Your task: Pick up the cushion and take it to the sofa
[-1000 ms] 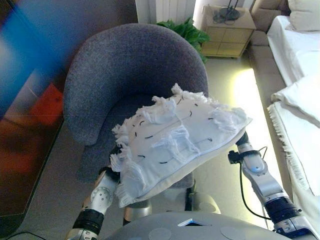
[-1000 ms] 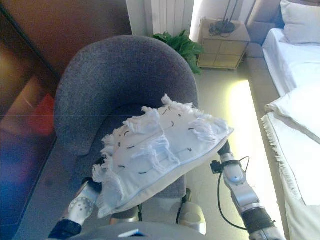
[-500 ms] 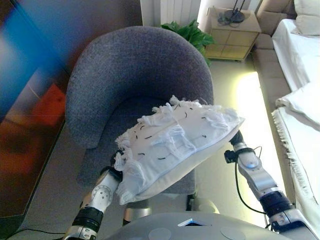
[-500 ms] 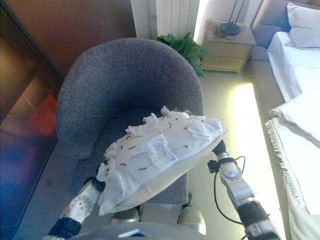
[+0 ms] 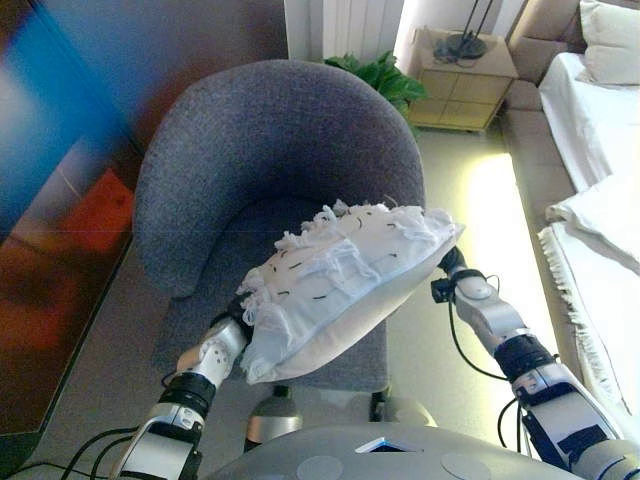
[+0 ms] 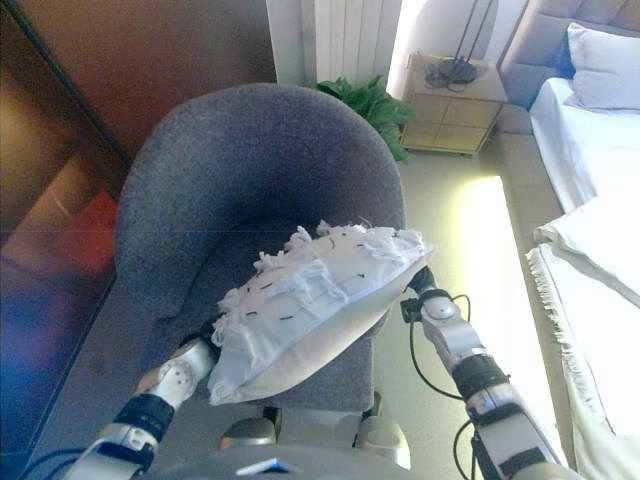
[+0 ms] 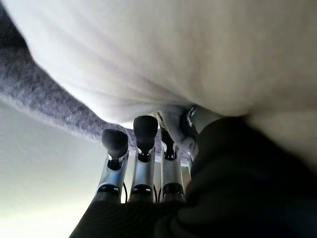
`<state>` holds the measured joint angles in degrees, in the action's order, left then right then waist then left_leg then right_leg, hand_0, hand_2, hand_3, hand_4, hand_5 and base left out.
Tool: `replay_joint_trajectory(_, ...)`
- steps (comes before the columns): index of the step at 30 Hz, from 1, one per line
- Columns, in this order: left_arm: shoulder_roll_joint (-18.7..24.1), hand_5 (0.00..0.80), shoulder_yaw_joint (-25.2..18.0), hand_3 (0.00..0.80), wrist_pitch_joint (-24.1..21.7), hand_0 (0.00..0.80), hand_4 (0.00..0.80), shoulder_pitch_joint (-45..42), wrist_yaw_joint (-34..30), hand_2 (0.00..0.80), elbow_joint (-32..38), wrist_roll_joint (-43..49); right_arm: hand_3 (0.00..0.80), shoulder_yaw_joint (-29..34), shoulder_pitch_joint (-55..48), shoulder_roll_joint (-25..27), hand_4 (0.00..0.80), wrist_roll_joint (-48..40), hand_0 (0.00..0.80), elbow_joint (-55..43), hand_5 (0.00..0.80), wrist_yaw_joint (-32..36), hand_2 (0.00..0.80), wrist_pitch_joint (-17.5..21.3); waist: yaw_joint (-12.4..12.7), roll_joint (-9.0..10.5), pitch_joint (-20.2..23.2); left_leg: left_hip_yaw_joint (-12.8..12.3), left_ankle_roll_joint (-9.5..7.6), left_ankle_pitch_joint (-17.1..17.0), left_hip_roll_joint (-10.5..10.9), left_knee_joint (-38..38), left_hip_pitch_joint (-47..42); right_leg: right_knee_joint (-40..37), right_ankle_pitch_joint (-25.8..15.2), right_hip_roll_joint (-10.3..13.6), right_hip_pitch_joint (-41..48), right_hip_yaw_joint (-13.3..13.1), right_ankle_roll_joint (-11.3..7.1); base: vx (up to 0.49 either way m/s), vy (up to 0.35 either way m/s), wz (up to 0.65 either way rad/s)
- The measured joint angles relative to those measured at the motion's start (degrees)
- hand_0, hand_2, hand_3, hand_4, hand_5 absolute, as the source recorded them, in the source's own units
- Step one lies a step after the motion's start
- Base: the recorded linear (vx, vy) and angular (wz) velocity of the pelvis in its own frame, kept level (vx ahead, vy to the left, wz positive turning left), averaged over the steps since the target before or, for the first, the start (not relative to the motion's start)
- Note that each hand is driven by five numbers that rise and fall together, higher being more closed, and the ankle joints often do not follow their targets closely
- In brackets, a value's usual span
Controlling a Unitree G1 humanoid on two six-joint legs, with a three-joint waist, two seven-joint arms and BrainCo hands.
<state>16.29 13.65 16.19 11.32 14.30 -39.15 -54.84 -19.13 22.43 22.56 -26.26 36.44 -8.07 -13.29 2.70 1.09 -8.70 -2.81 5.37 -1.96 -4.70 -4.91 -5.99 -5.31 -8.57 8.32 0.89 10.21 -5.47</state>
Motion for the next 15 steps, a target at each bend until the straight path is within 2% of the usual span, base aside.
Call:
replay_joint_trajectory(4,-0.2,0.800,2.4,0.800,2.0,0.800,0.800,11.1,1.2,0.800,-12.6,-0.5,0.800,-1.2,12.1,-1.9,0.800,-6.2,0.800,12.0,0.800,1.0,0.800,-2.8,-0.1,-0.50,-0.5,0.2,0.10,-1.7,0.2,0.0,3.8,0.1,-1.4,0.0,-3.8,-0.1,0.50,-0.100,0.064,0.01)
replay_joint_trajectory(8,-0.7,0.800,2.4,0.800,2.8,0.800,0.800,16.9,1.0,0.800,-19.3,-1.8,0.800,-1.6,17.9,-1.9,0.800,-8.7,0.800,20.0,0.800,3.8,0.800,-4.7,-0.3,-1.53,-1.2,0.2,0.16,-1.8,0.2,0.0,4.8,0.1,-1.5,0.0,-5.0,-0.2,0.37,-0.093,0.059,-0.01)
replay_joint_trajectory(9,-0.6,0.800,2.4,0.800,3.0,0.800,0.800,19.7,0.9,0.800,-23.2,-3.1,0.800,-1.6,20.1,-2.1,0.800,-8.9,0.800,22.9,0.800,4.4,0.800,-5.1,-0.3,-1.65,-1.5,0.1,0.14,-2.0,0.2,0.1,5.7,0.1,-1.8,0.0,-5.9,-0.3,0.45,-0.082,0.072,-0.02)
replay_joint_trajectory(15,-0.4,0.800,2.4,0.800,4.6,0.800,0.800,26.4,0.6,0.800,-29.3,-5.6,0.800,-1.6,27.8,-1.7,0.800,-8.7,0.800,27.4,0.800,6.8,0.800,-9.2,-0.5,-1.85,-5.1,0.1,0.23,-2.9,0.3,0.0,7.8,0.2,-2.6,0.0,-7.9,-0.4,0.76,0.010,0.082,0.00)
